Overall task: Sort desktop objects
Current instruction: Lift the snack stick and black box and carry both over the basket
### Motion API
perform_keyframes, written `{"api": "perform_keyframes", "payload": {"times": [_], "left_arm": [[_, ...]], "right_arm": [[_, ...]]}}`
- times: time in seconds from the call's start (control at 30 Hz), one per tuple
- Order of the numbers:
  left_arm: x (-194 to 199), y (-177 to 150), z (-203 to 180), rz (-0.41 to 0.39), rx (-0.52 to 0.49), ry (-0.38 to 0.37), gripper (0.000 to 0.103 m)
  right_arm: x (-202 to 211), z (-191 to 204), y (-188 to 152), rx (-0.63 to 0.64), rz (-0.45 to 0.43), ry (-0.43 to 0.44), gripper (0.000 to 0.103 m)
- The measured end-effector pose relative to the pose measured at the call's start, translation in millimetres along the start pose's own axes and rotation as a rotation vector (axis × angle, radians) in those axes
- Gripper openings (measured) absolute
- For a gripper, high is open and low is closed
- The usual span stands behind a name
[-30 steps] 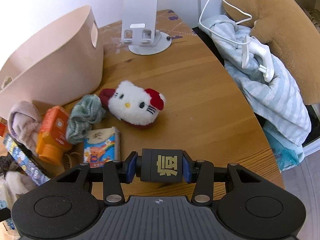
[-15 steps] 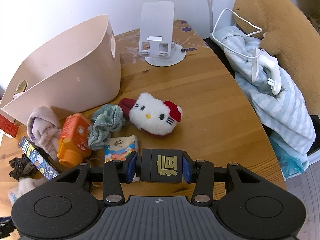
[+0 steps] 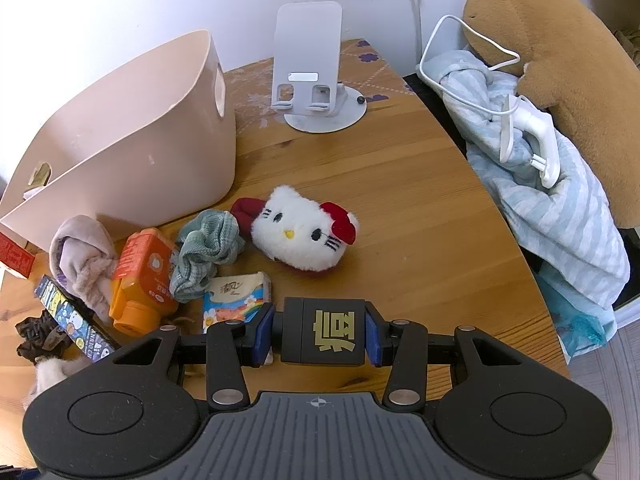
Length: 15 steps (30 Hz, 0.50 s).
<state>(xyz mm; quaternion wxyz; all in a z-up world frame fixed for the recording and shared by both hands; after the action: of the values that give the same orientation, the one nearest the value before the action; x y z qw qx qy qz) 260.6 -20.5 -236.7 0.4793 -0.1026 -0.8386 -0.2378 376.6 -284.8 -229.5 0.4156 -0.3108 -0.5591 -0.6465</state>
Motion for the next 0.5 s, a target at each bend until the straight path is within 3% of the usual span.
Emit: {"api": "perform_keyframes", "payload": {"times": [0.5], "left_arm": [[39,29,0,-0.153,-0.004,-0.011,0.025]], "right_arm": [[21,18,9,-0.003,-0.035,0.072,0.043]]}}
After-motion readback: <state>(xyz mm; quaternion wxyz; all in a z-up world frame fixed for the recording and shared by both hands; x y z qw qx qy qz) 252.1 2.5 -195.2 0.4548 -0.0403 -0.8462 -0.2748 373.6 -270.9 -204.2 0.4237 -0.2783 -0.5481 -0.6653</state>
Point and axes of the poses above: each gripper's, at about its wrist camera, not at the fingertips, and x roughly against the way its jaws point, z to its left, y to its top, the point moved 7 cm from there along -x, roughly the way its jaws point, and after that the axes turned 1 degree about y, right-handed, at the moved point
